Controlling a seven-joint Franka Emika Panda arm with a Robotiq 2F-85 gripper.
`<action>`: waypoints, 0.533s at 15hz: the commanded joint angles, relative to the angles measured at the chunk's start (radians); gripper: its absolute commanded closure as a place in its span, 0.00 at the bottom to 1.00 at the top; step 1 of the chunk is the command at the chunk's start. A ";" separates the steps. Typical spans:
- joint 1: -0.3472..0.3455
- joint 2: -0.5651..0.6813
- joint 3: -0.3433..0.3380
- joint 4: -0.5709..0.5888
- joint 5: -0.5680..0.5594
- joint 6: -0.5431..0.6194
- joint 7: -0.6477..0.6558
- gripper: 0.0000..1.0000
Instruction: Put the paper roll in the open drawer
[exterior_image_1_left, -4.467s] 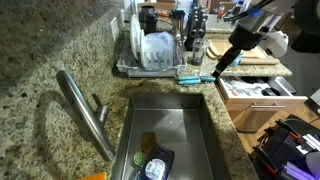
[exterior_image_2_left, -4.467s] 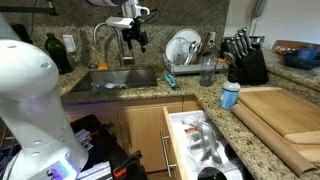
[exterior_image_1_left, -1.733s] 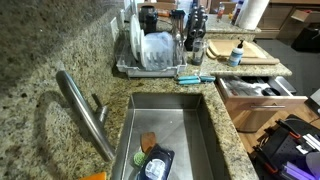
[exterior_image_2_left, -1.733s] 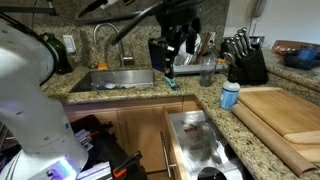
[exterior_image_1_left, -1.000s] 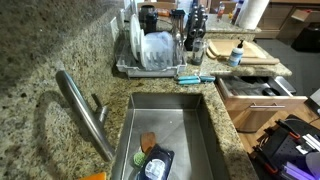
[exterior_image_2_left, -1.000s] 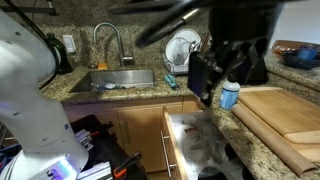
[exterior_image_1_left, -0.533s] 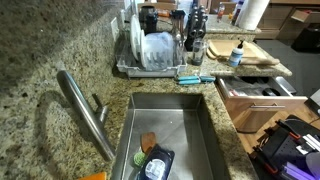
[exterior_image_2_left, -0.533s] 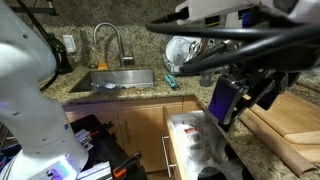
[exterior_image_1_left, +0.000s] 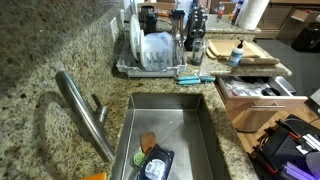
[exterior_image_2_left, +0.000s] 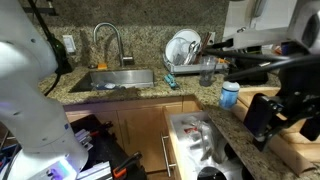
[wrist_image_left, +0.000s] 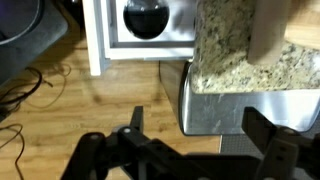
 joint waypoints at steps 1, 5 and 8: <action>0.026 0.012 -0.021 0.006 0.063 -0.002 -0.036 0.00; 0.036 0.097 -0.025 0.052 0.028 0.057 0.009 0.00; 0.040 0.170 -0.028 0.125 0.068 0.052 -0.021 0.00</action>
